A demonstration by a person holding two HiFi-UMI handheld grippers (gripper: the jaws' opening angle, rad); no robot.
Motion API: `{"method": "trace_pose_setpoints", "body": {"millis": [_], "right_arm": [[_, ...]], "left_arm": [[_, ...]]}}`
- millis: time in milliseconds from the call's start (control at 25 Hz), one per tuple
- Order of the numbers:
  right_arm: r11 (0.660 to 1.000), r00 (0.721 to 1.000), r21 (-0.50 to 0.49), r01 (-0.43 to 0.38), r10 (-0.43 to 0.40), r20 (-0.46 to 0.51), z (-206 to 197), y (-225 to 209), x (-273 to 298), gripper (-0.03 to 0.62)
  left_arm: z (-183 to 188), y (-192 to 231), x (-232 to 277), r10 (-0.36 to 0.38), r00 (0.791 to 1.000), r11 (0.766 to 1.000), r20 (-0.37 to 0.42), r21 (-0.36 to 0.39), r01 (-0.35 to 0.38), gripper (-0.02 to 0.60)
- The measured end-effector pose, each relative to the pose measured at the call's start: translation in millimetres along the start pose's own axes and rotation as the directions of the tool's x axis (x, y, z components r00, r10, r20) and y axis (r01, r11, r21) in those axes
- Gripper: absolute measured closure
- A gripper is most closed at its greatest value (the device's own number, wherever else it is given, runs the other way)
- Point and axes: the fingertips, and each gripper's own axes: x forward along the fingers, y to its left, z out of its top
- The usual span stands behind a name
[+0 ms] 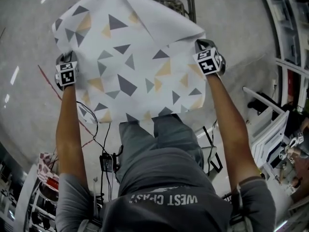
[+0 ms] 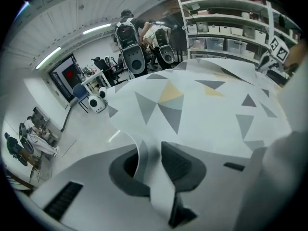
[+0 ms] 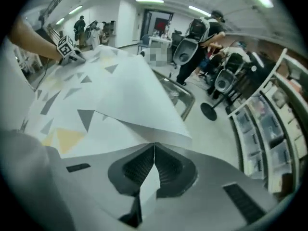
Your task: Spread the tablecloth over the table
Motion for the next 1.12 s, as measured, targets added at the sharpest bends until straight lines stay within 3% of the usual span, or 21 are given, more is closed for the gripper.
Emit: {"method": "trace_pose_setpoints", "body": {"millis": [80,160,240,320,400,480,520,600,640,720,840,920,1040,1120], "right_arm": [[0.997,0.997,0.05,-0.057,0.059,-0.045,2.1,7.7,17.8,0.58],[0.989,0.998,0.143,-0.049,0.054,-0.032,9.9,-1.7,27.1,0.58],[0.974,0.997,0.218,-0.055,0.042,0.067,28.2,-11.0,26.0,0.58],[0.944,0.967,0.306,-0.124,0.046,0.249,57.3,-21.4,13.1,0.582],[0.866,0.904,0.442,-0.235,0.027,0.427,87.6,-42.8,-8.2,0.583],[0.751,0.841,0.572,-0.33,-0.042,0.54,109.7,-76.1,-24.5,0.582],[0.697,0.822,0.621,-0.359,-0.079,0.564,115.1,-94.2,-26.1,0.577],[0.625,0.818,0.686,-0.373,-0.128,0.561,118.7,-125.4,-17.0,0.571],[0.616,0.83,0.701,-0.359,-0.134,0.542,118.7,-134.8,-8.8,0.563],[0.658,0.864,0.687,-0.308,-0.11,0.492,118.1,-136.3,6.5,0.559],[0.767,0.903,0.586,-0.26,-0.023,0.43,111.4,-106.0,17.1,0.557],[0.803,0.921,0.535,-0.264,0.045,0.387,95.4,-74.7,24.2,0.557],[0.833,0.939,0.481,-0.274,0.124,0.32,72.2,-28.2,37.6,0.557],[0.846,0.946,0.459,-0.271,0.144,0.292,62.2,-9.5,40.8,0.559]], "left_arm": [[-0.8,0.4,0.9,0.004,1.0,1.0,-0.002,0.001,-0.004,0.518],[-1.5,-0.2,1.6,0.007,1.0,1.0,0.001,0.0,-0.007,0.518],[-2.9,-0.6,1.0,0.013,1.0,1.0,0.006,0.001,-0.013,0.52],[-3.9,-0.8,0.5,0.017,1.0,1.0,0.013,0.003,-0.017,0.522],[-3.7,-2.2,0.1,0.021,1.0,0.999,0.017,0.025,-0.022,0.526],[-4.8,-3.3,-0.9,0.025,1.0,0.999,0.016,0.046,-0.026,0.529],[-5.3,-3.5,-1.0,0.025,1.0,0.998,0.015,0.051,-0.026,0.529],[-4.9,-2.7,-1.0,0.028,1.0,0.997,0.014,0.068,-0.029,0.529],[-3.9,-1.6,-2.1,0.035,0.999,0.996,0.014,0.087,-0.036,0.528],[-0.8,0.8,-7.7,0.061,0.998,0.989,0.02,0.136,-0.063,0.528],[9.6,-2.0,-21.8,0.111,0.992,0.972,0.062,0.203,-0.121,0.526],[18.2,-9.3,-35.7,0.138,0.984,0.944,0.11,0.286,-0.164,0.526],[28.6,-19.4,-57.5,0.15,0.974,0.862,0.172,0.46,-0.214,0.526],[35.0,-25.0,-68.6,0.156,0.966,0.783,0.207,0.57,-0.249,0.526]]}}
